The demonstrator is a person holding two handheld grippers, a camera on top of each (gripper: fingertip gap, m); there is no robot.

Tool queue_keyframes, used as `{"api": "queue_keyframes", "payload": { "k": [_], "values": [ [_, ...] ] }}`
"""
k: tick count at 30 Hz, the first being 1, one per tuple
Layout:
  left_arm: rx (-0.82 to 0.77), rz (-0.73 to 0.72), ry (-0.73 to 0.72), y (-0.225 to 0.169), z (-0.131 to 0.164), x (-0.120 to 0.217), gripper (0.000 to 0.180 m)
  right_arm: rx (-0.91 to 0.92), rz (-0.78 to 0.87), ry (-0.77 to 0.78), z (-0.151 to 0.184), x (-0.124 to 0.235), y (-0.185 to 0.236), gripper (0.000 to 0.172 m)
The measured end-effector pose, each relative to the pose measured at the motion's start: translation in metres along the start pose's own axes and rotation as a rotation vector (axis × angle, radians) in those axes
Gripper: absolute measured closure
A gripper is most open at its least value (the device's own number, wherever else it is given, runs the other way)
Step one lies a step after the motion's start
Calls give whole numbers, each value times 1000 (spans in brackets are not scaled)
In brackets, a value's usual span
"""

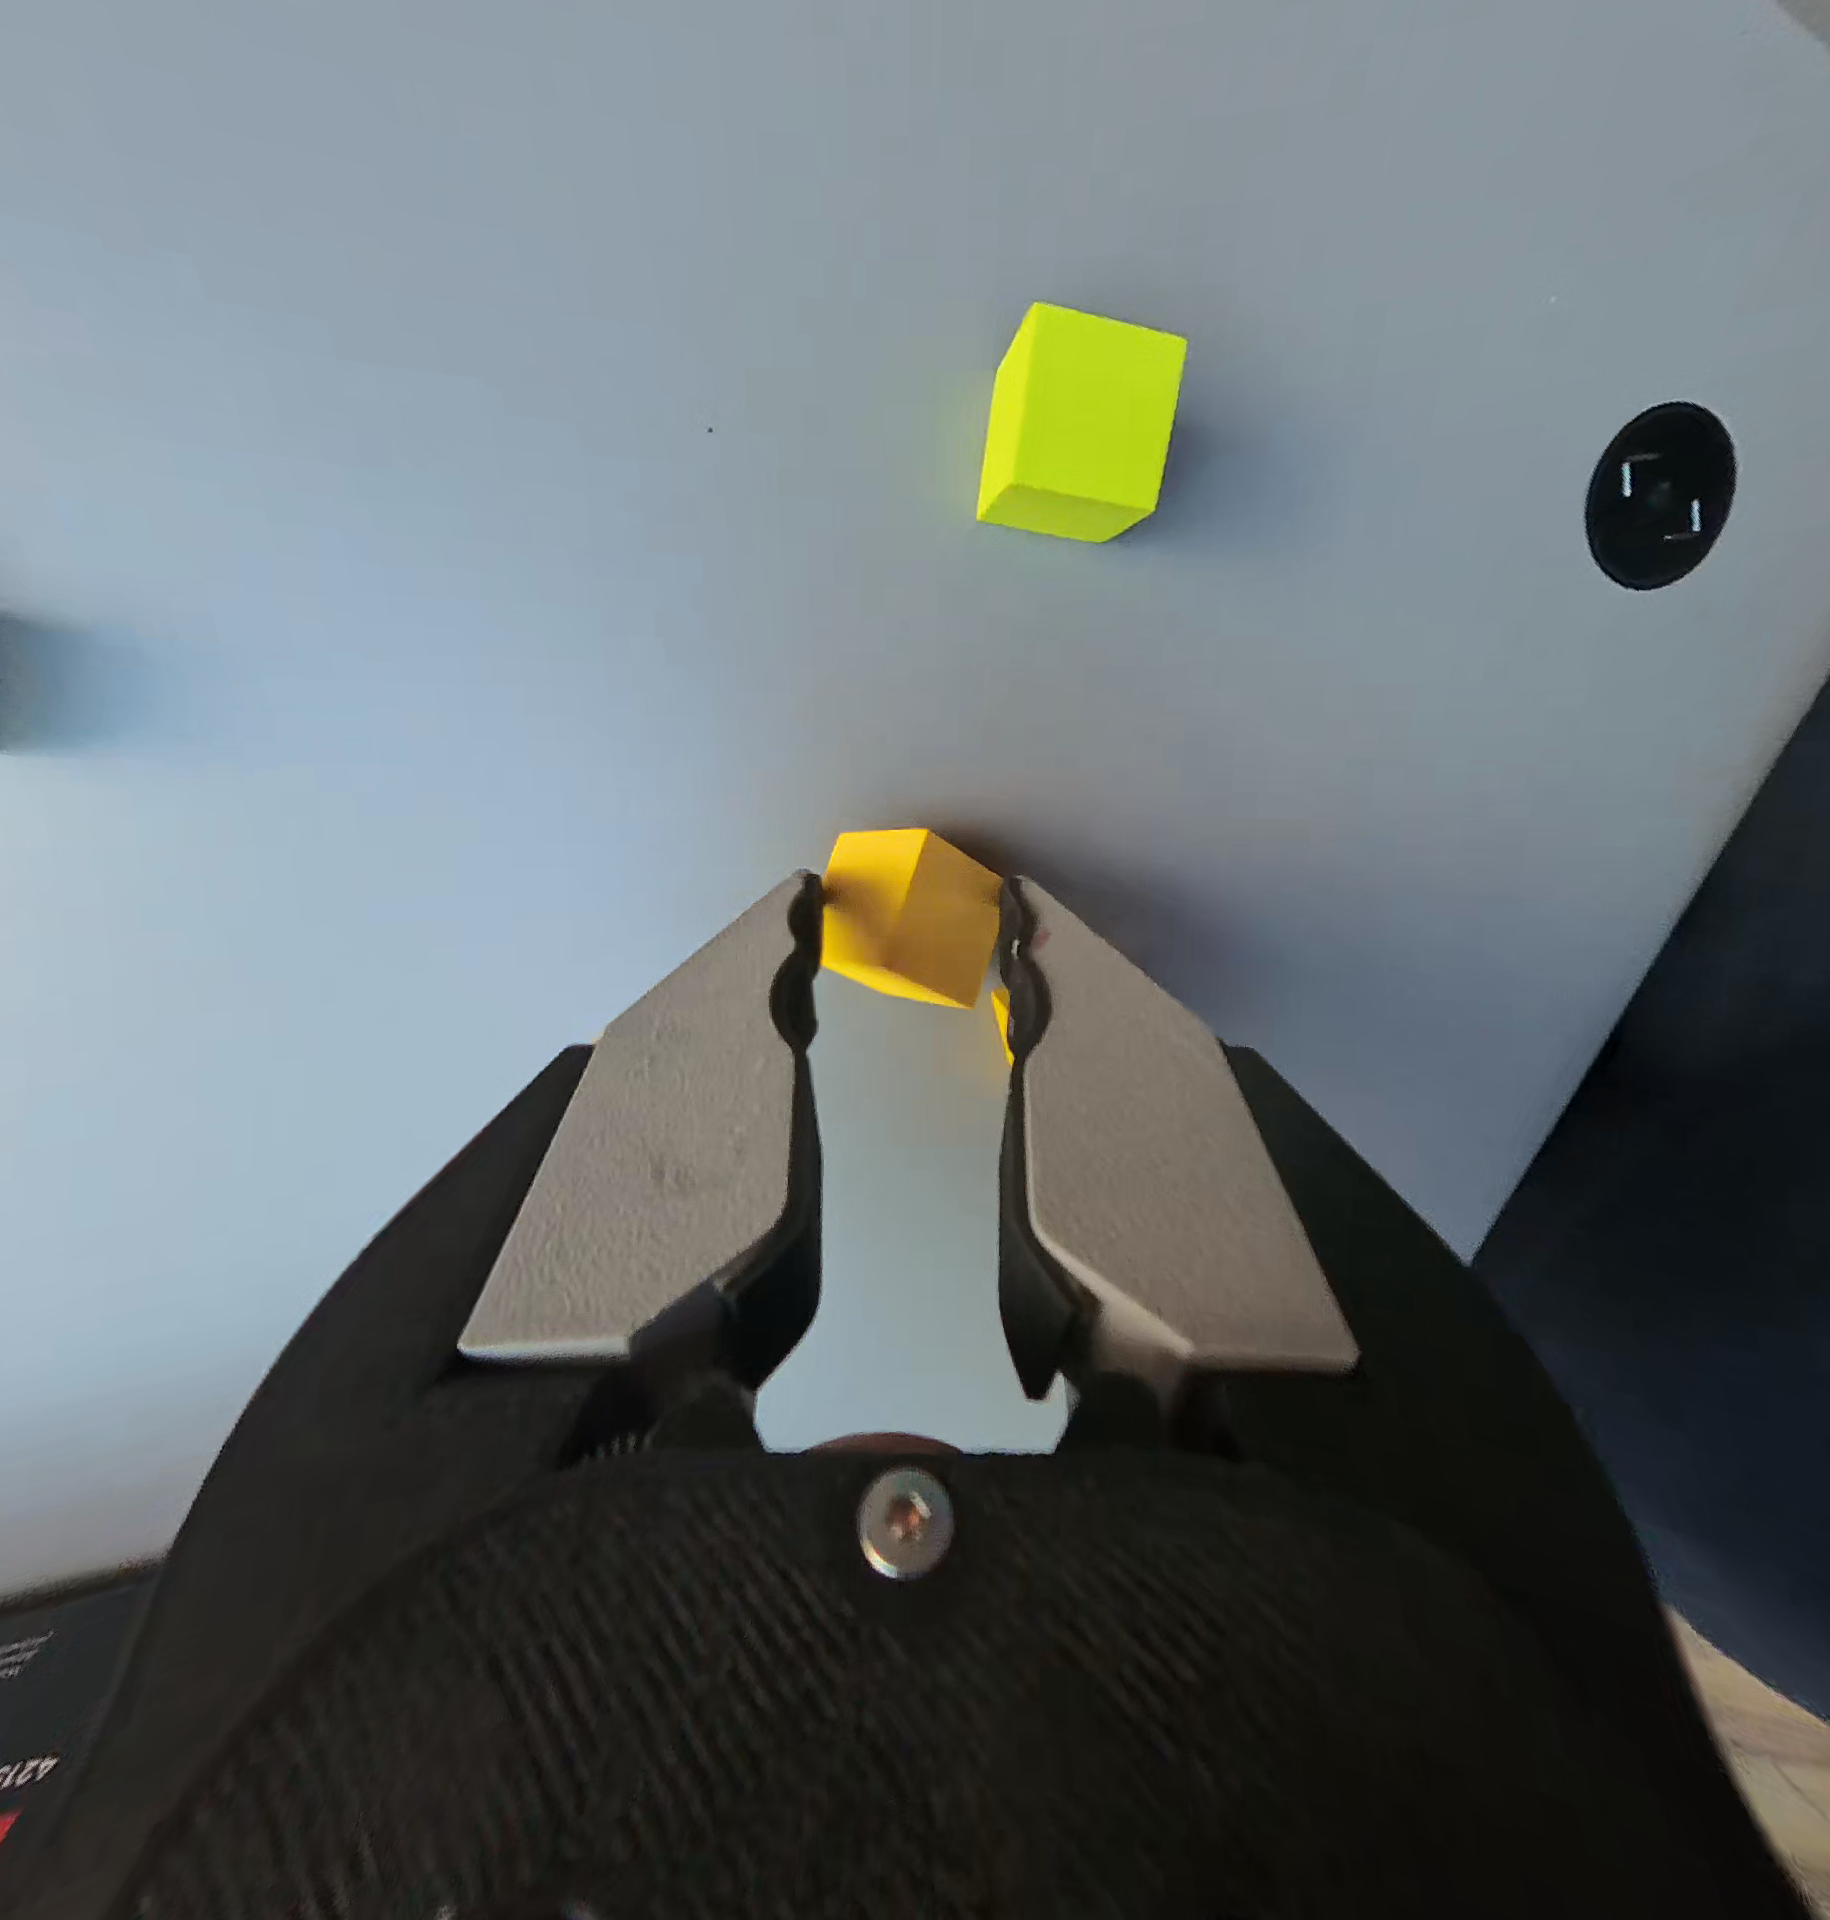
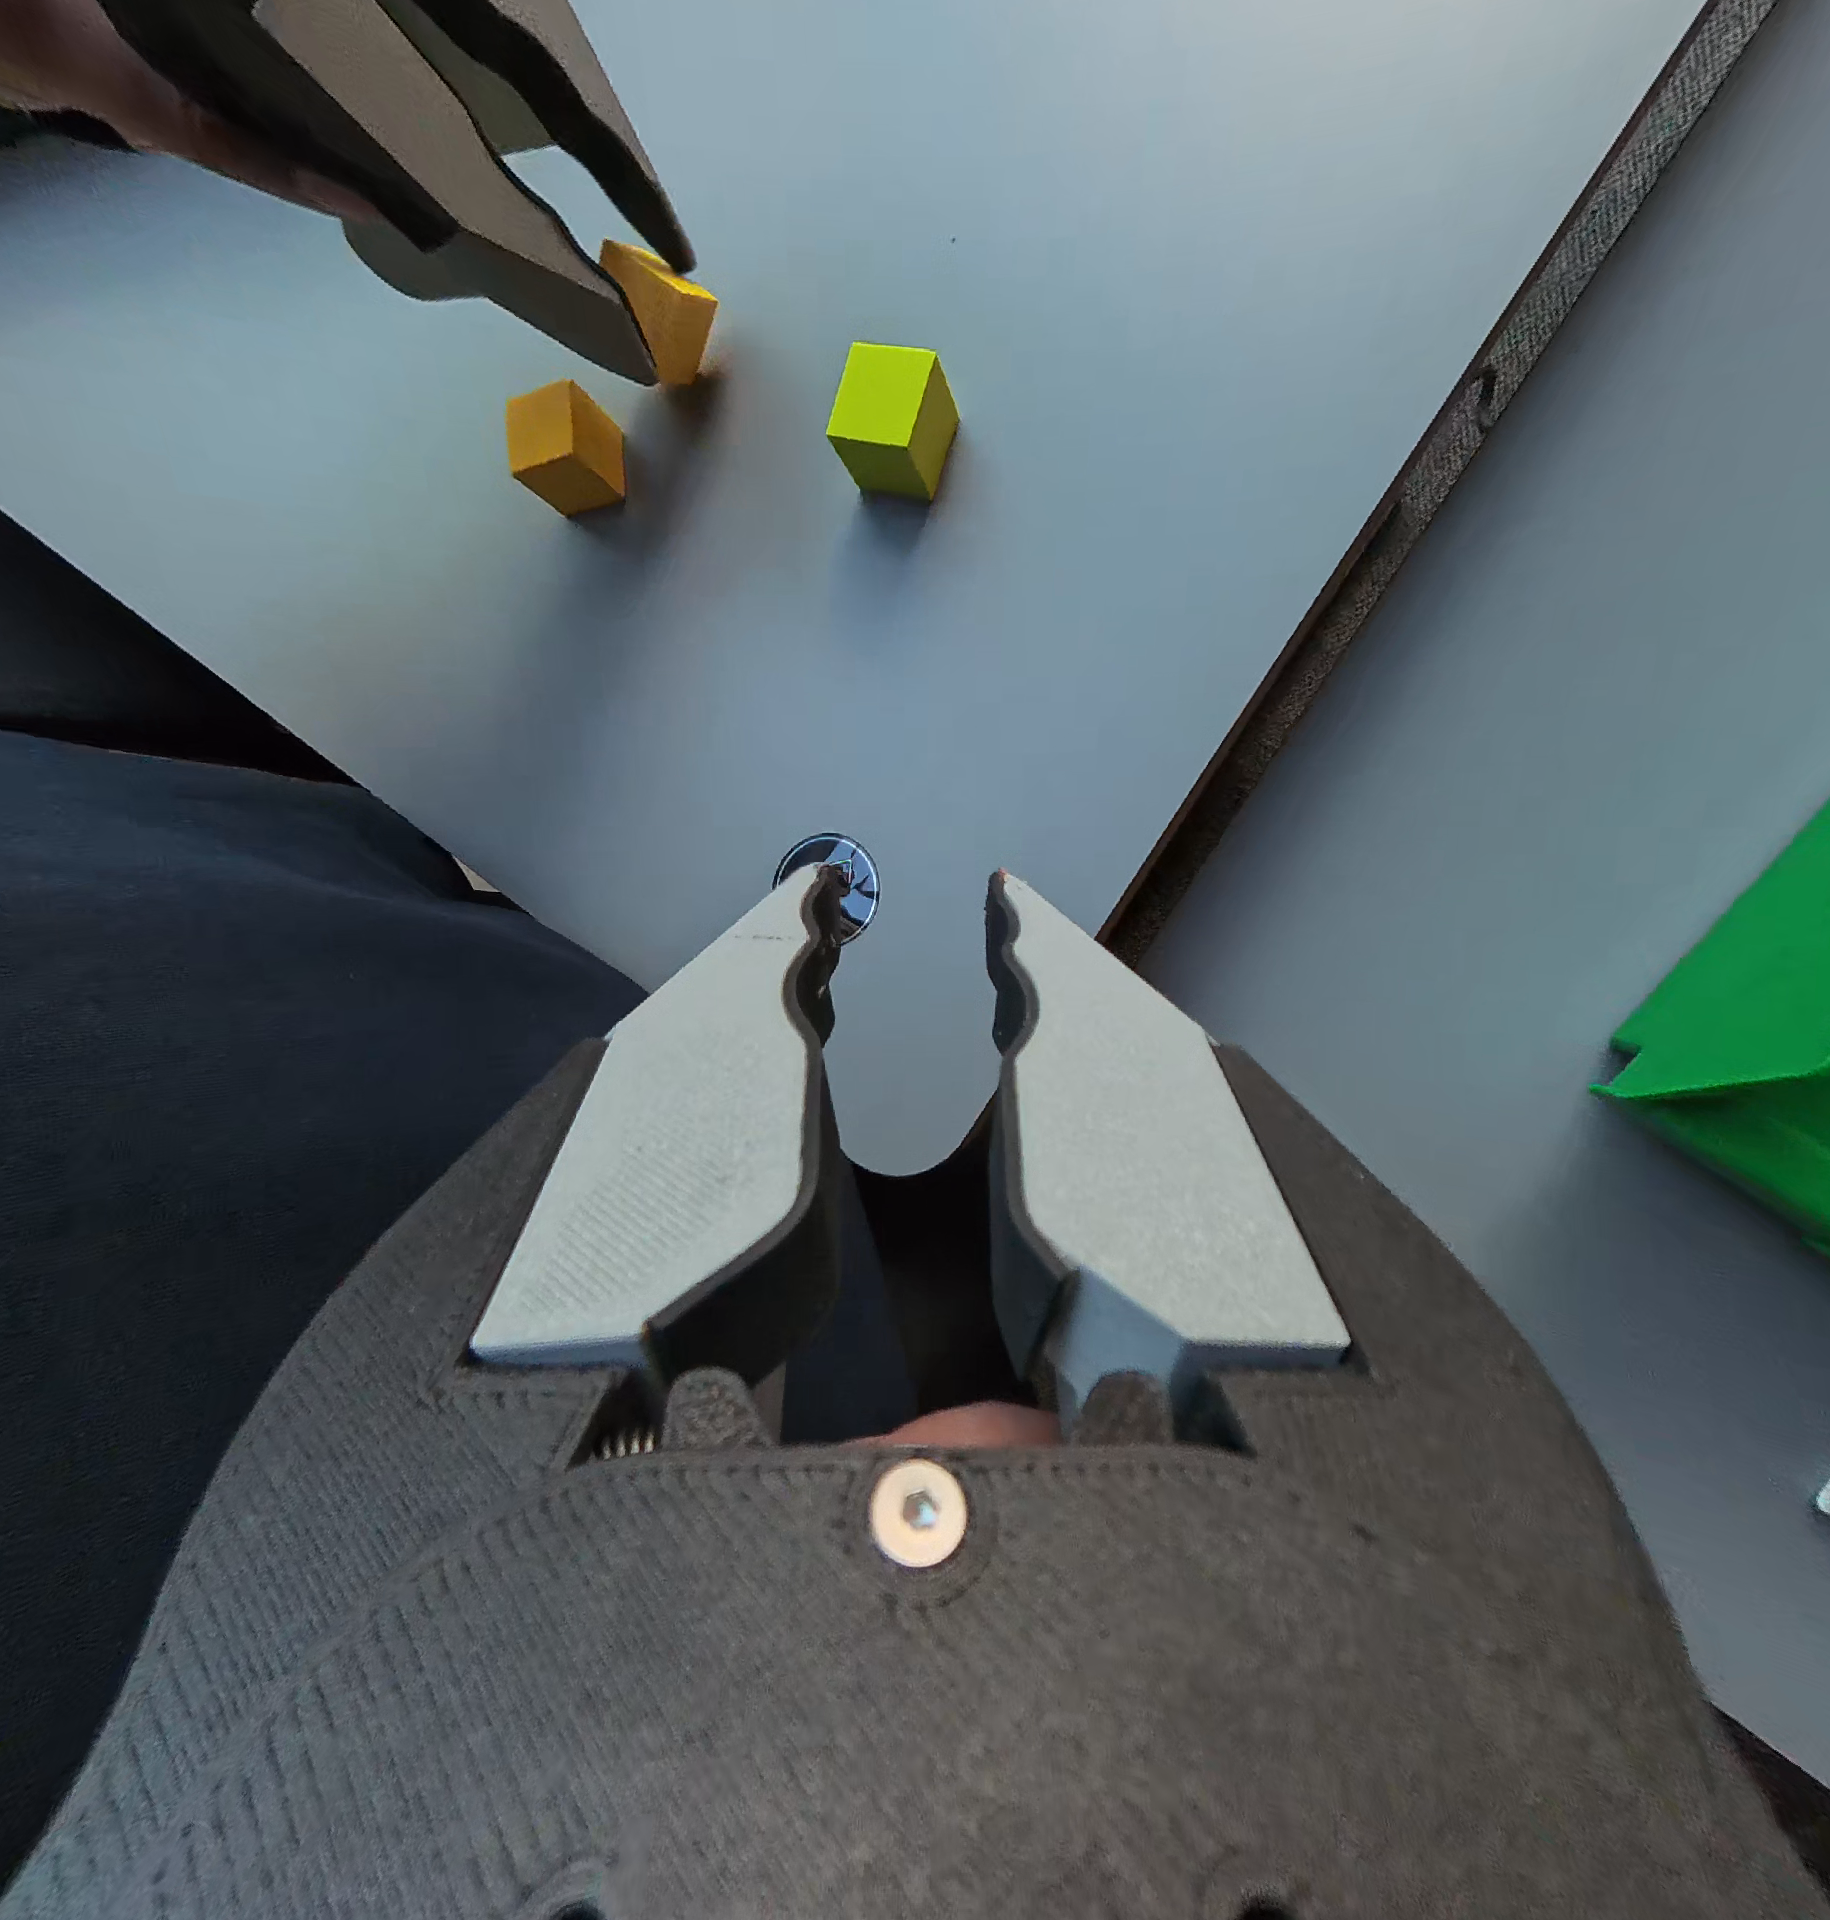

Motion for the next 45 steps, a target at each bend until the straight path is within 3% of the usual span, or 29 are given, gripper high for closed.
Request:
{"api": "queue_keyframes", "payload": {
  "k": [7, 12, 15, 19, 22, 24, 29, 33, 38, 45],
  "values": [
    [105, -19, -32, 4, 3, 5, 142, -9, -8, 3, 0, 0, -3, 146],
    [194, -120, 11, 24, 17, 15, 144, -11, -13, 9, 1, 1, -6, 146],
    [139, -62, -34, 13, 8, 18, 141, -17, -12, 6, 2, 3, -7, 146],
    [68, -34, 27, 4, 9, 10, 137, -27, -9, 8, 4, 4, -11, 146],
    [37, -32, 95, 3, 16, -3, 153, -37, -8, 4, 4, 4, -12, 146],
    [39, -45, 88, 4, 13, -4, 154, -42, -10, -1, 2, 4, -12, 146],
    [104, -91, 79, 2, 12, 28, 154, -41, -10, 1, 1, 4, -12, 146],
    [226, -62, -3, -21, 12, 46, 154, -48, -17, 14, 4, 1, -11, 146],
    [233, -27, -2, -47, 21, 30, 154, -28, -24, 28, 2, -3, -6, 146],
    [200, -71, -11, -47, 20, 16, 152, 1, -30, 25, -8, -3, -3, 146]
  ]
}}
Point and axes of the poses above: each gripper's, where its closed fingertips meet, x back along the fingers, z out of its underside, y = z × x across the jaws, the point moved 2 cm from there along x, back along the fingers, and after that the axes turned 15 degrees about -x, right-handed, at the moved point
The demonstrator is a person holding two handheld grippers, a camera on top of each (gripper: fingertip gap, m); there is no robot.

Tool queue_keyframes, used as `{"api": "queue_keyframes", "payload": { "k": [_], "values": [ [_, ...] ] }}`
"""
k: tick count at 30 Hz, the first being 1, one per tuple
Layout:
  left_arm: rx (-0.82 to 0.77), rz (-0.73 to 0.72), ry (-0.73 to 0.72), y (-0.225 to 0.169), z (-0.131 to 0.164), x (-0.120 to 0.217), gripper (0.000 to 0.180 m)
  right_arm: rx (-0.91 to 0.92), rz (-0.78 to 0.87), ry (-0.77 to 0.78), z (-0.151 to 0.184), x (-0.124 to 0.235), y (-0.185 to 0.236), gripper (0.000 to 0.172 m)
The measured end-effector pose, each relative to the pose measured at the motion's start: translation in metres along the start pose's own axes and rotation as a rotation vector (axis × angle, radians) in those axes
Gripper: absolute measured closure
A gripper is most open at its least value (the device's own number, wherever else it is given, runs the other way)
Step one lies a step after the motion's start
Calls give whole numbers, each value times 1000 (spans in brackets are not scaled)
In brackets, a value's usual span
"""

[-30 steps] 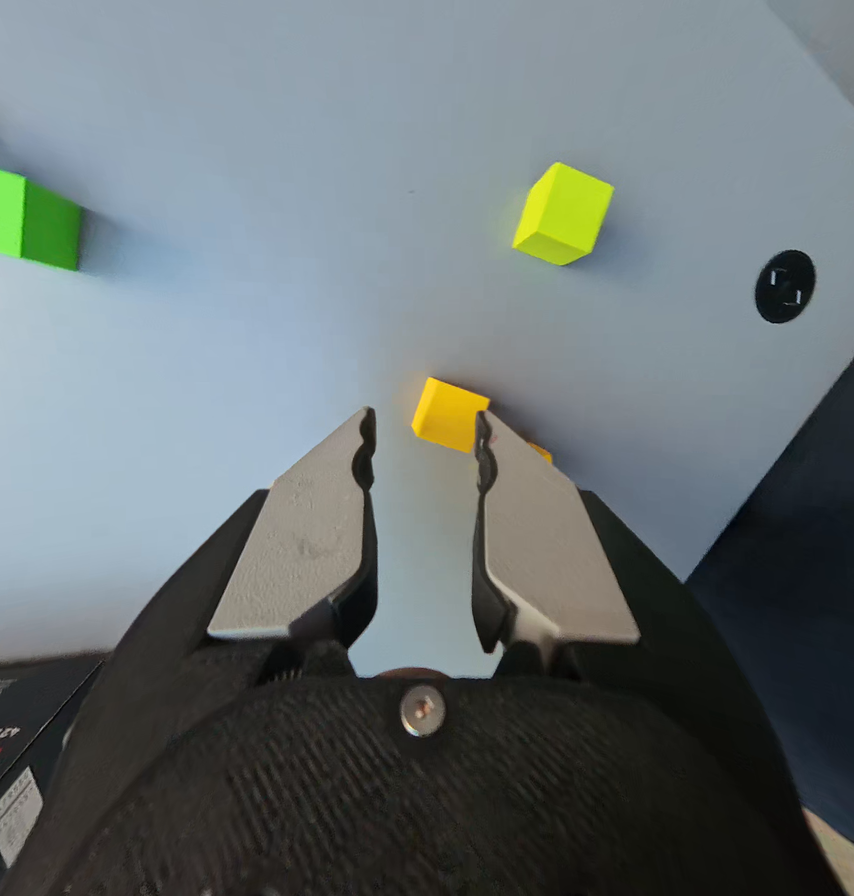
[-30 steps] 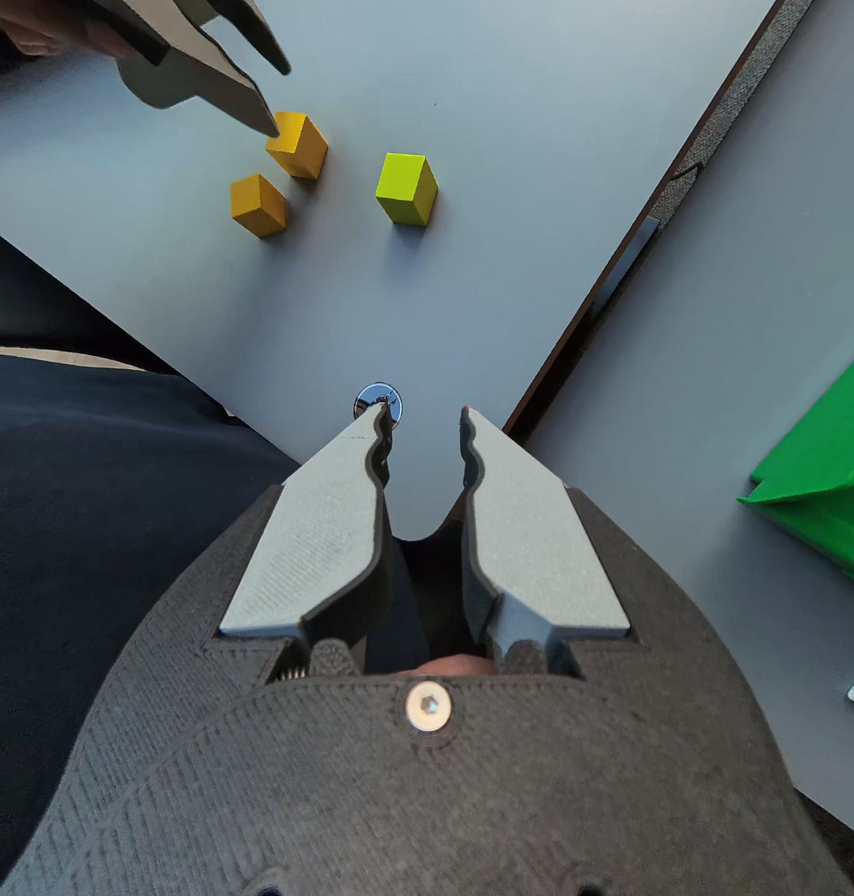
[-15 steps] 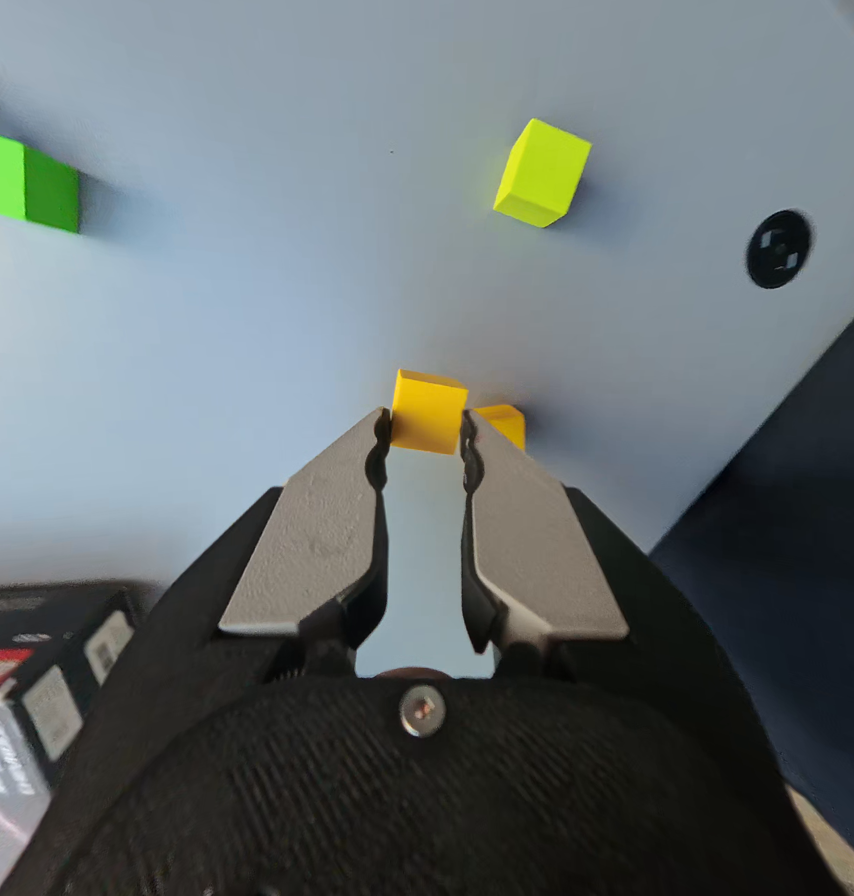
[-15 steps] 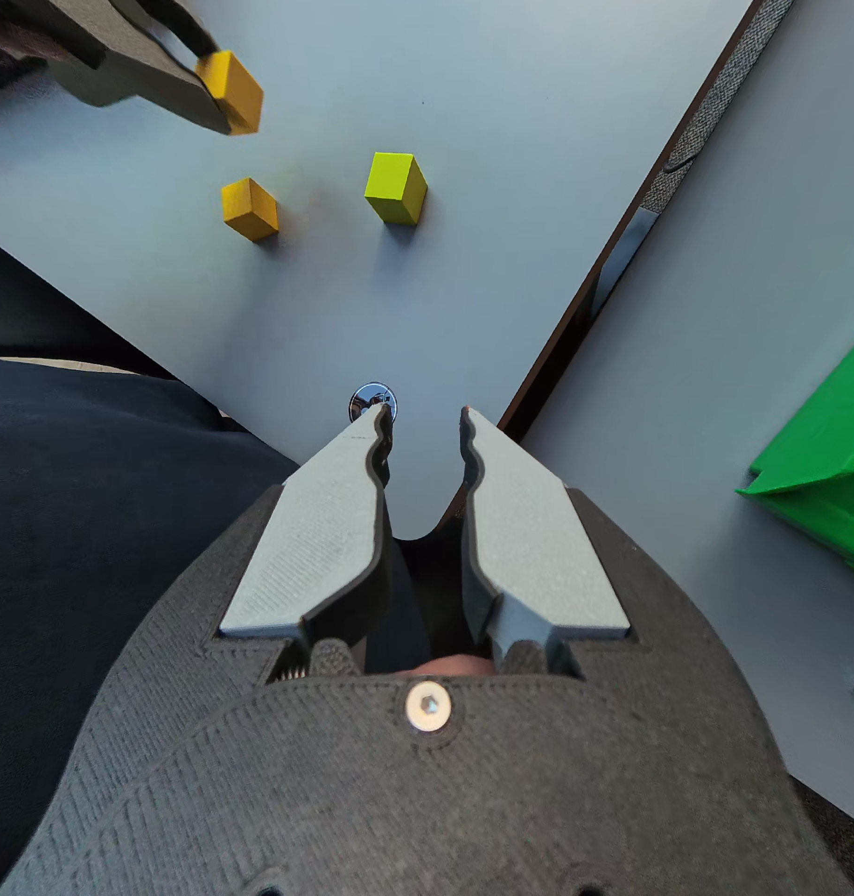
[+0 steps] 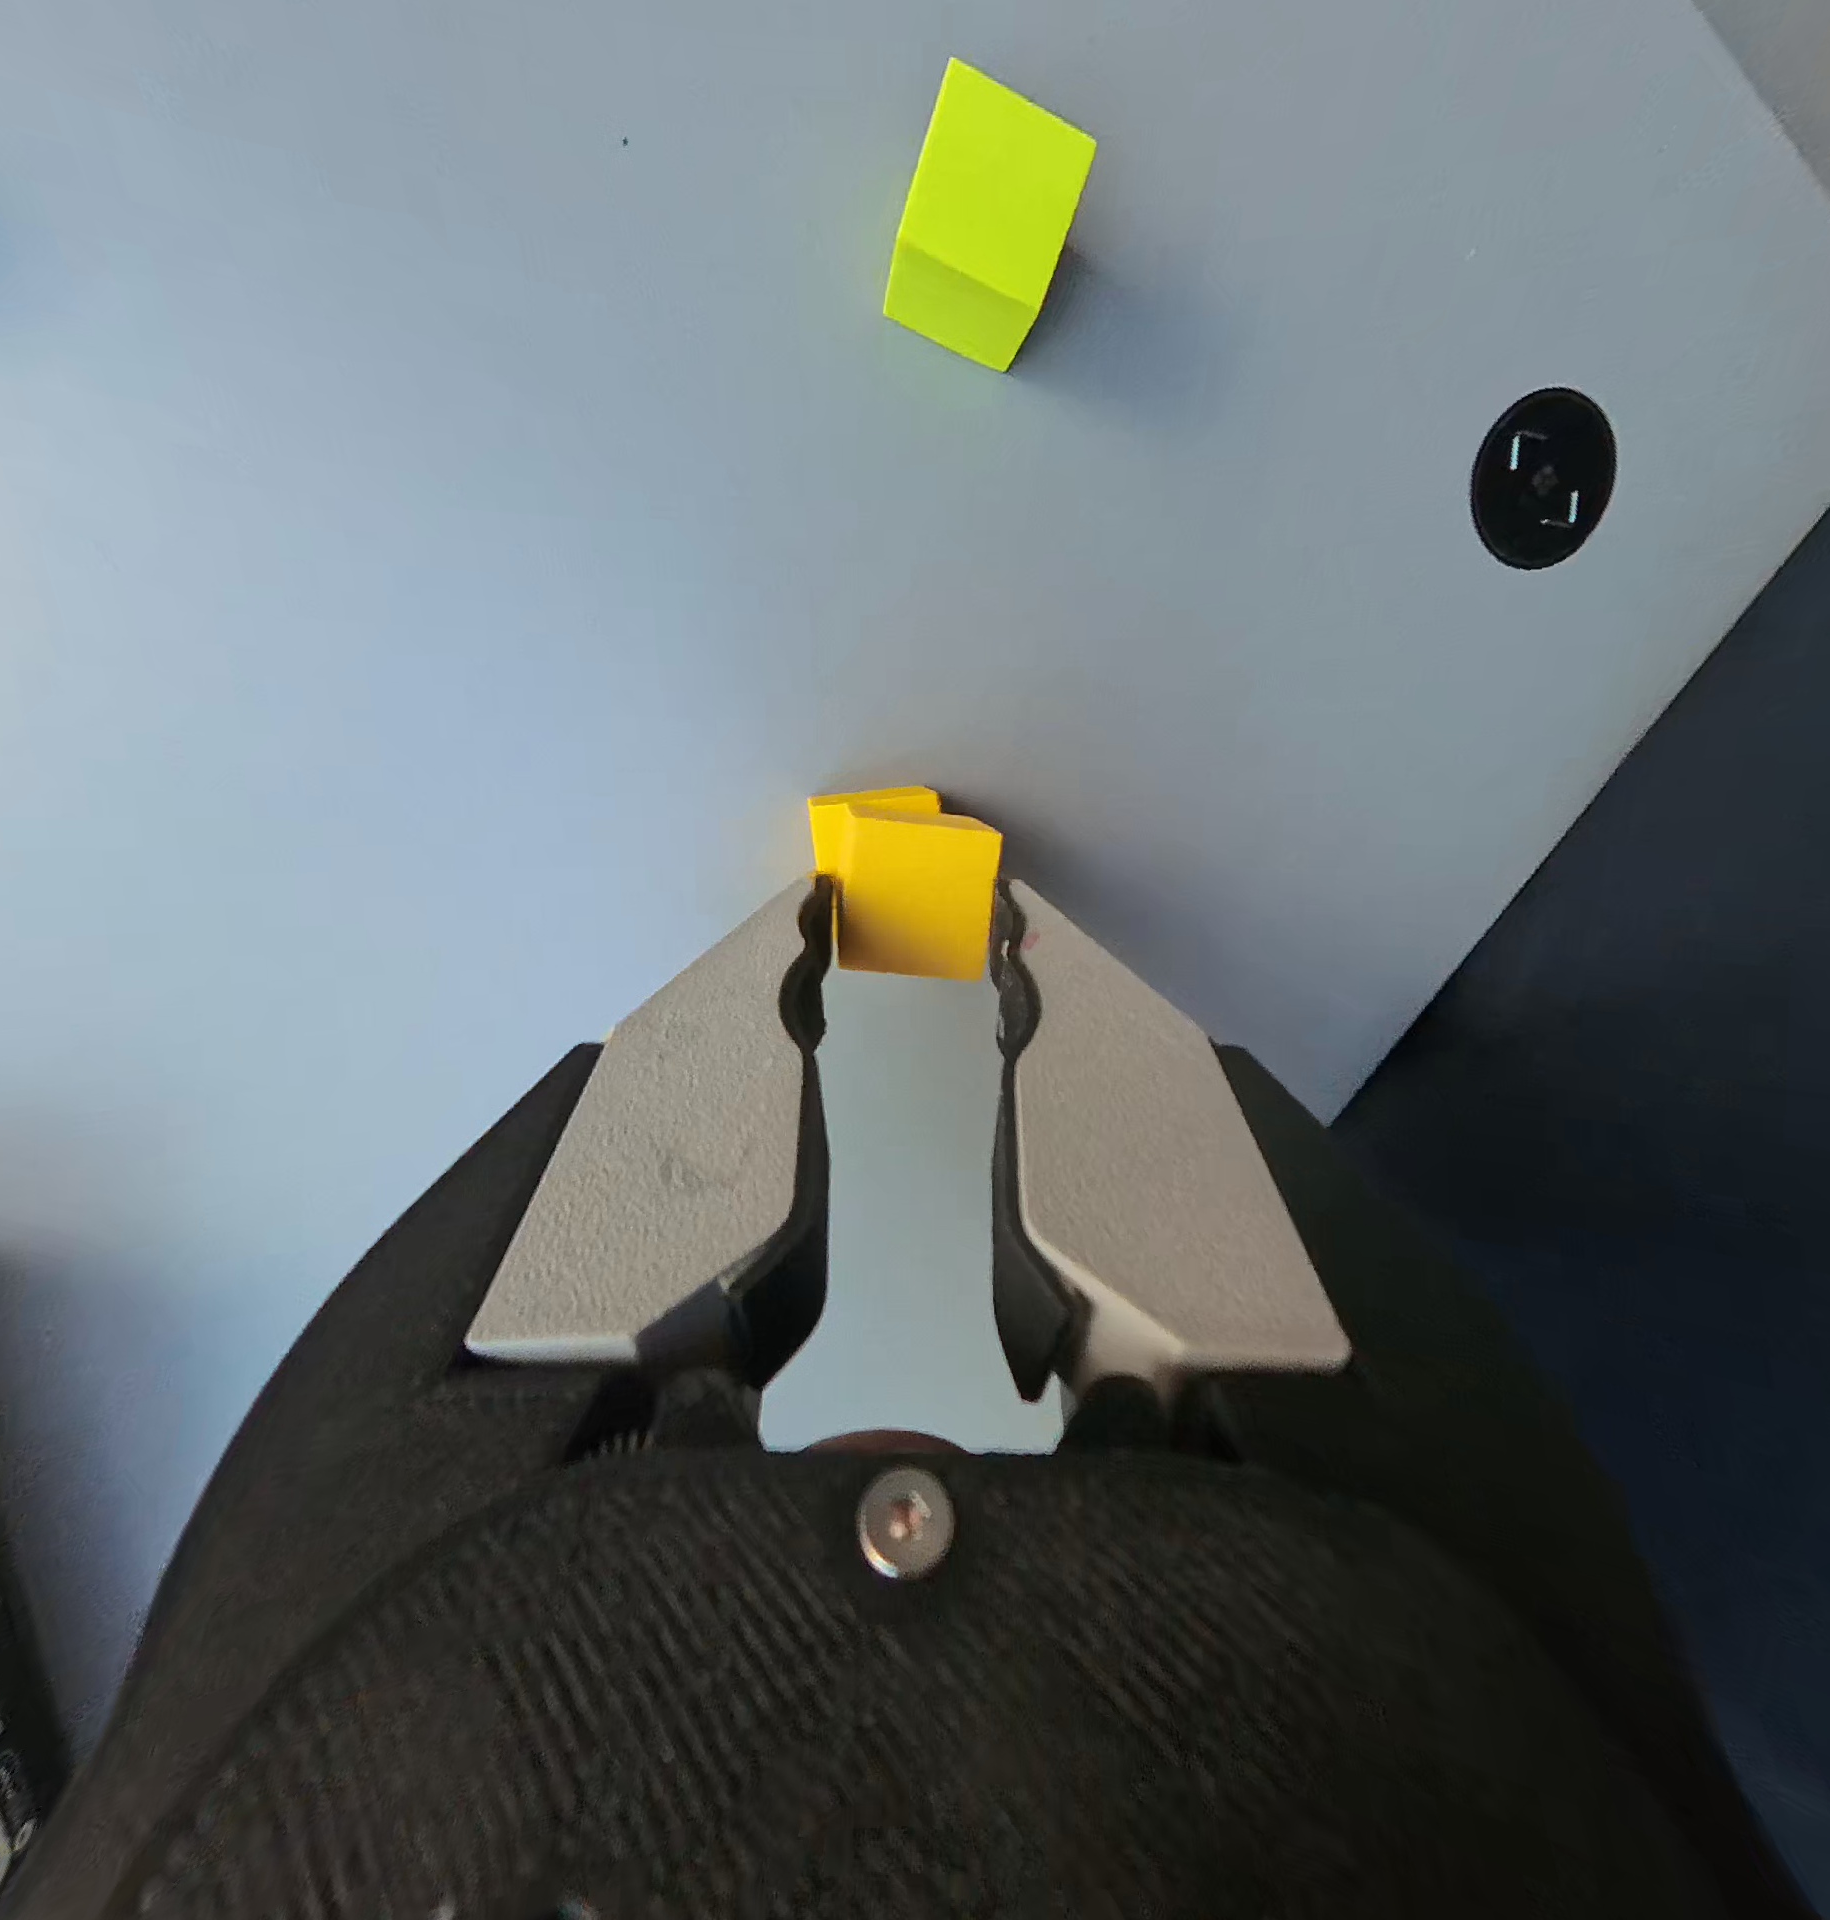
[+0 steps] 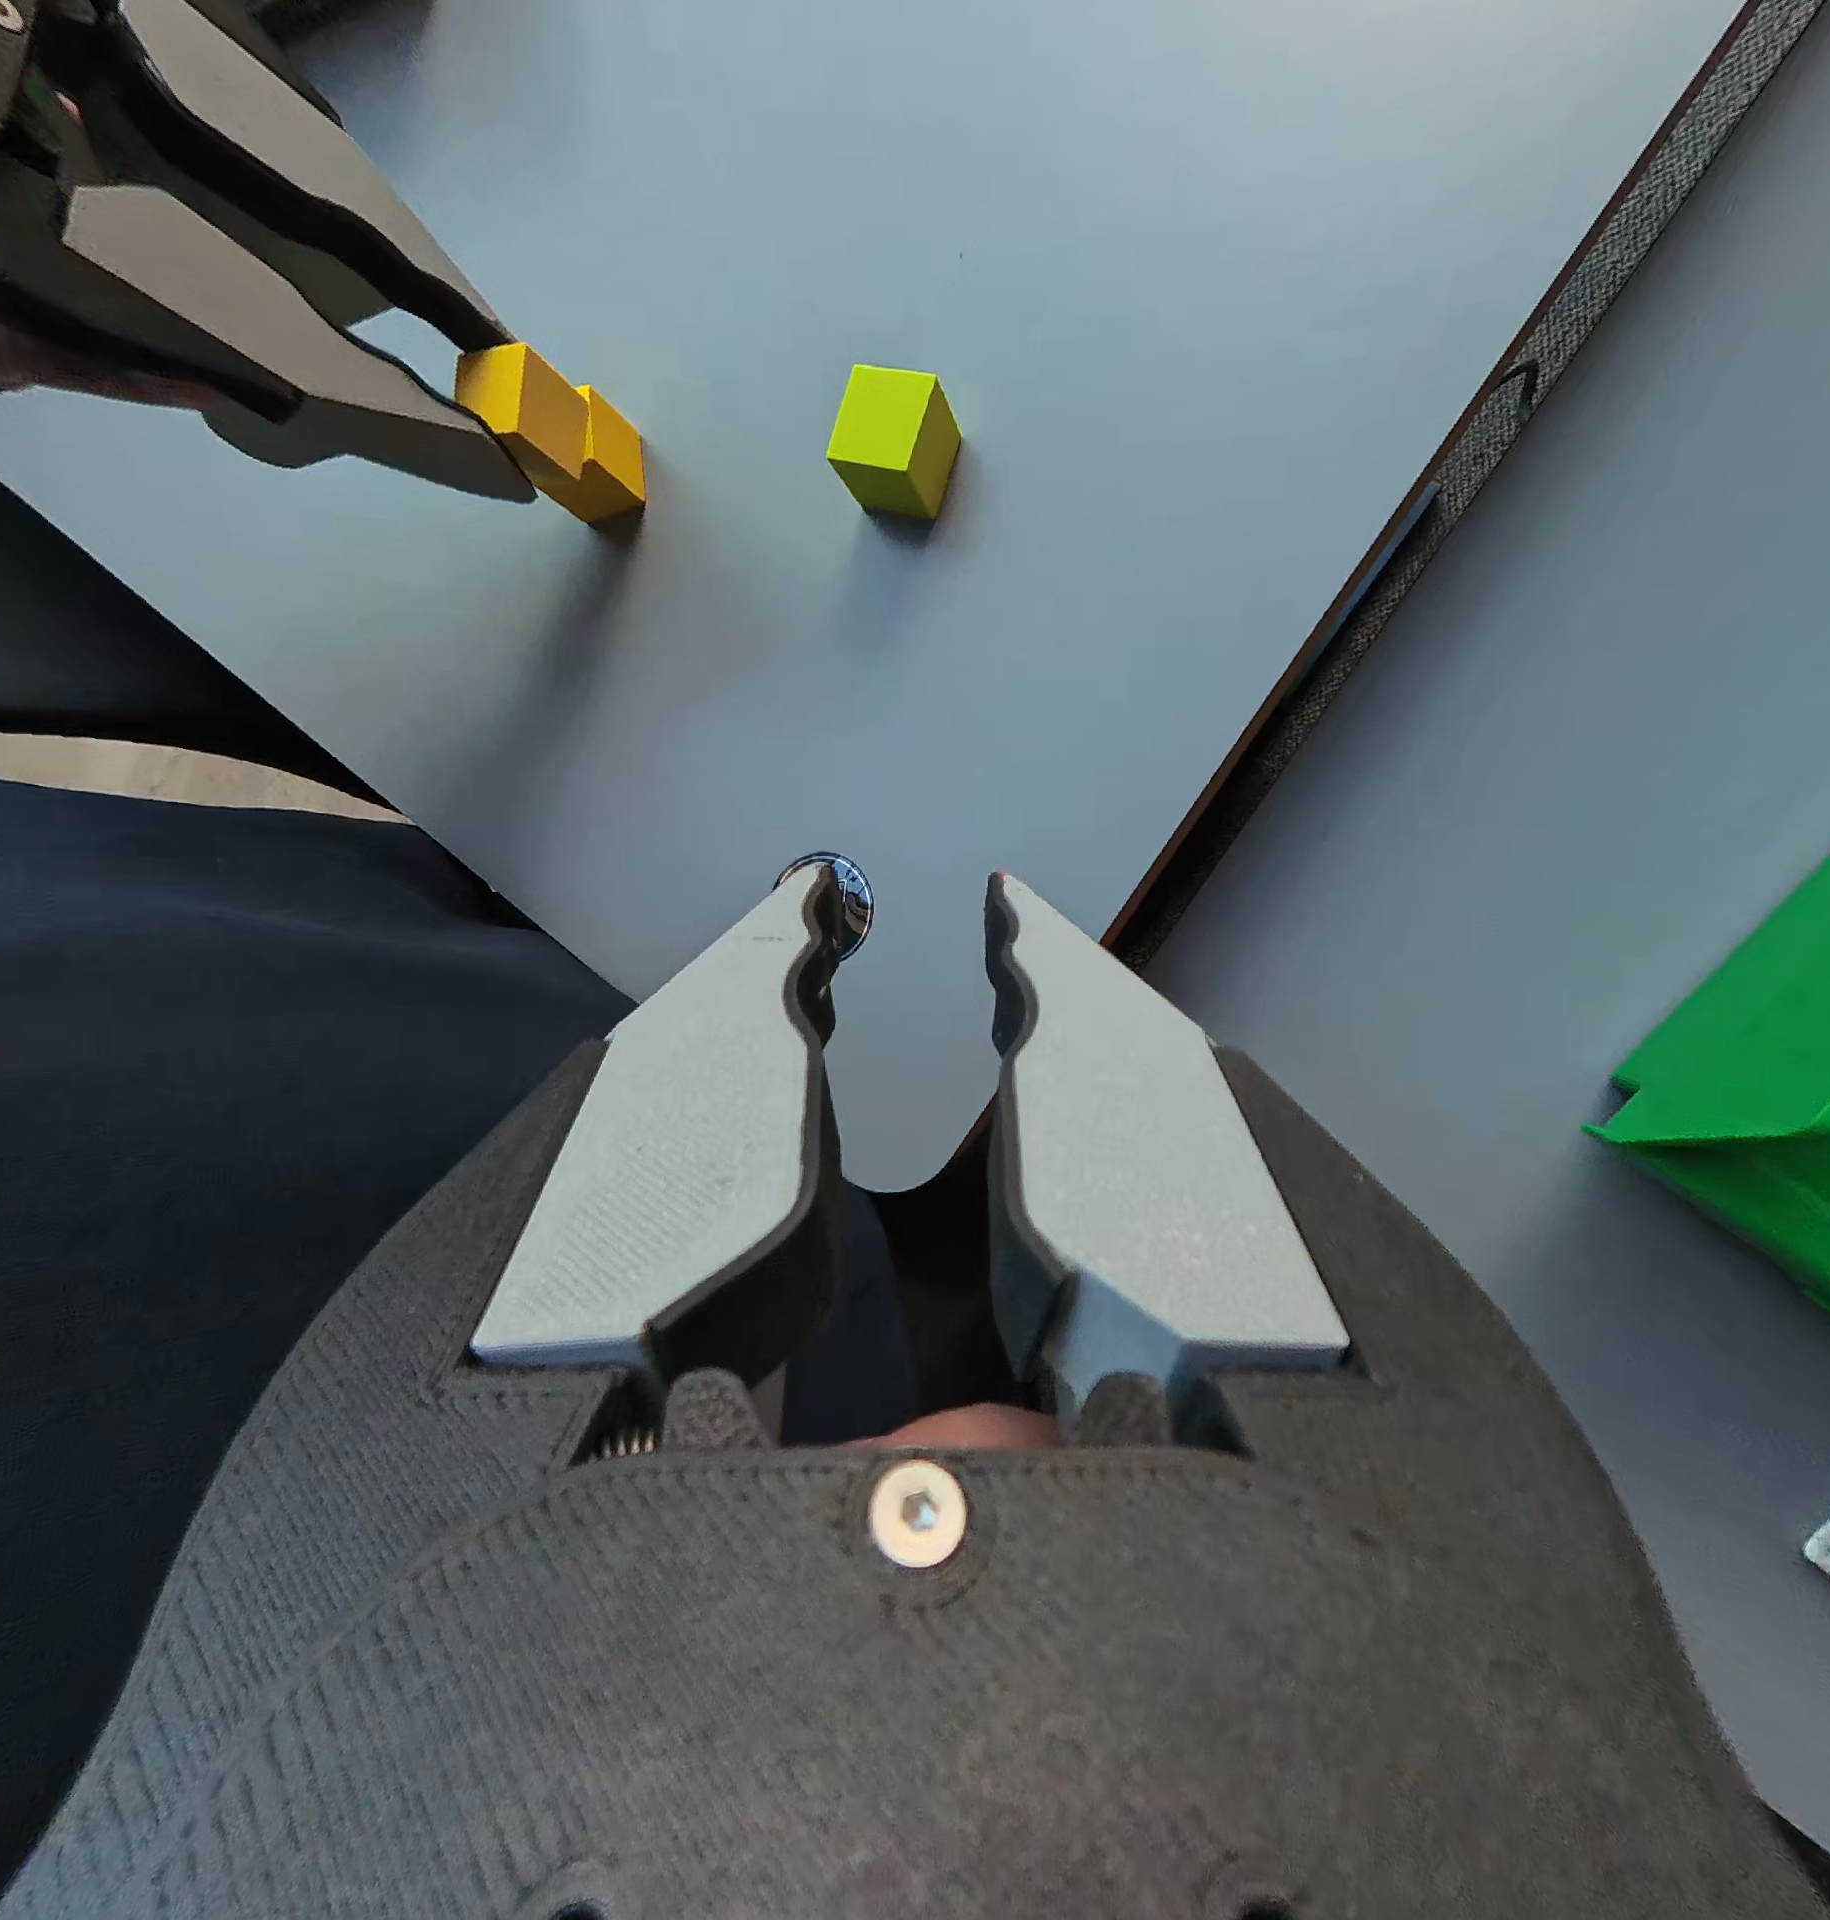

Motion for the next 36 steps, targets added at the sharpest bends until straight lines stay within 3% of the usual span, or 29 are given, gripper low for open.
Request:
{"api": "queue_keyframes", "payload": {
  "k": [6, 10, 13, 19, 22, 25, 31, 36],
  "values": [
    [8, -34, 23, -1, 4, -3, 129, 2, -1, 8, 4, 1, 0, 146],
    [12, -33, 54, 1, 7, -11, 134, 0, -3, 20, 8, 1, 1, 146],
    [-54, -24, 74, -1, 8, -17, 153, 9, -1, 28, 8, 2, 2, 146],
    [-220, 43, 112, -1, 8, -16, 152, 24, 6, 24, 2, 5, 2, 146],
    [-259, 54, 108, 1, 7, -12, 139, 38, 14, 29, 2, 5, 1, 147],
    [-195, 66, 70, 1, 6, -5, 123, 43, 16, 24, 1, 6, 1, 146],
    [-1, 82, -44, -9, 13, 10, 115, 35, 15, 36, 6, 4, 0, 146],
    [72, 51, -89, -9, 28, 23, 108, 38, 12, 54, 9, 2, 0, 146]
  ]
}}
Point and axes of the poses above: each gripper's, where its closed fingertips meet, x back along the fingers, z out of its underside, y = z × x across the jaws, the point moved 2 cm from there along x, back along the fingers, and after that the axes turned 15 degrees about -x, right-handed, at the moved point
